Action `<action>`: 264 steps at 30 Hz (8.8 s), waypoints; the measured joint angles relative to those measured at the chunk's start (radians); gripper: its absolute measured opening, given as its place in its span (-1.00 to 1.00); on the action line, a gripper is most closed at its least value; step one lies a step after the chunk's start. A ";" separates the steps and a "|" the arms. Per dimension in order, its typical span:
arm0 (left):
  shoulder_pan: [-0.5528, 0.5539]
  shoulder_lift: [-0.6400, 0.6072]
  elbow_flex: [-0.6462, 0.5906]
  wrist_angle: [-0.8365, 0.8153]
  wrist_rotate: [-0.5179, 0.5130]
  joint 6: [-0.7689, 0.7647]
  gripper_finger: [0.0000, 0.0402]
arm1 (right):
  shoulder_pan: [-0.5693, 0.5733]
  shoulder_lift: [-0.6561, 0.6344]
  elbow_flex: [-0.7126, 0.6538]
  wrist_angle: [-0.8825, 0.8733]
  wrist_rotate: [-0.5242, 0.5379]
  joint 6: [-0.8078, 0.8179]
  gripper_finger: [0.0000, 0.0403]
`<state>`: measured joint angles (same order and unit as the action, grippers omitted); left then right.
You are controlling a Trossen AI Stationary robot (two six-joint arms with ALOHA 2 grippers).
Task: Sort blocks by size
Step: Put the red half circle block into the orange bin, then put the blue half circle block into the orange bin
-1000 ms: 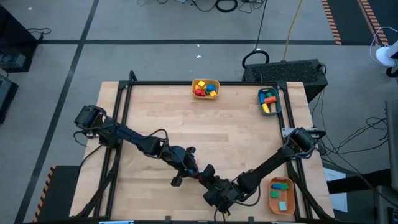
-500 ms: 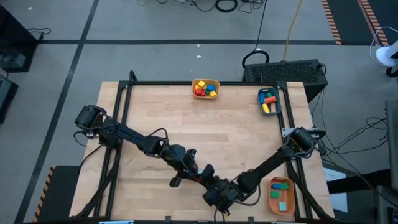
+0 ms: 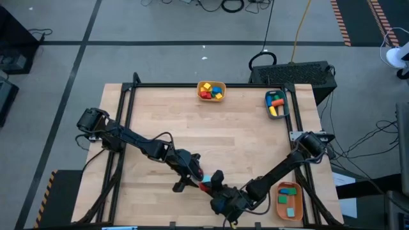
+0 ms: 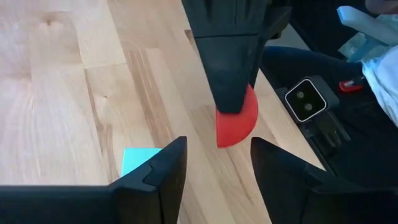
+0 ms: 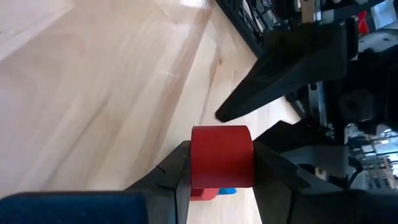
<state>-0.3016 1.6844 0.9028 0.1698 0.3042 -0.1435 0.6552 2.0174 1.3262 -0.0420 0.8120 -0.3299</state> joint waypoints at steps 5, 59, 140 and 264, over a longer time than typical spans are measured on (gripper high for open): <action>0.000 0.000 0.000 -0.001 -0.020 0.002 -0.10 | 0.028 -0.009 0.000 -0.088 -0.002 0.143 -0.42; 0.000 0.000 -0.001 -0.109 -0.546 -0.035 -0.09 | 0.338 -0.273 0.000 -1.265 -0.568 1.650 -0.42; -0.096 0.128 -0.042 -0.157 -0.801 -0.308 -0.09 | 0.452 -0.215 0.000 -1.269 -0.755 2.098 0.02; 0.059 0.166 -0.011 0.669 -0.071 -0.143 -0.25 | -0.023 -0.215 0.000 -0.423 -0.029 0.267 -0.31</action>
<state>-0.2424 1.8500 0.8913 0.8383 0.2337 -0.2867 0.6323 1.8023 1.3265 -0.4652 0.7828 -0.0632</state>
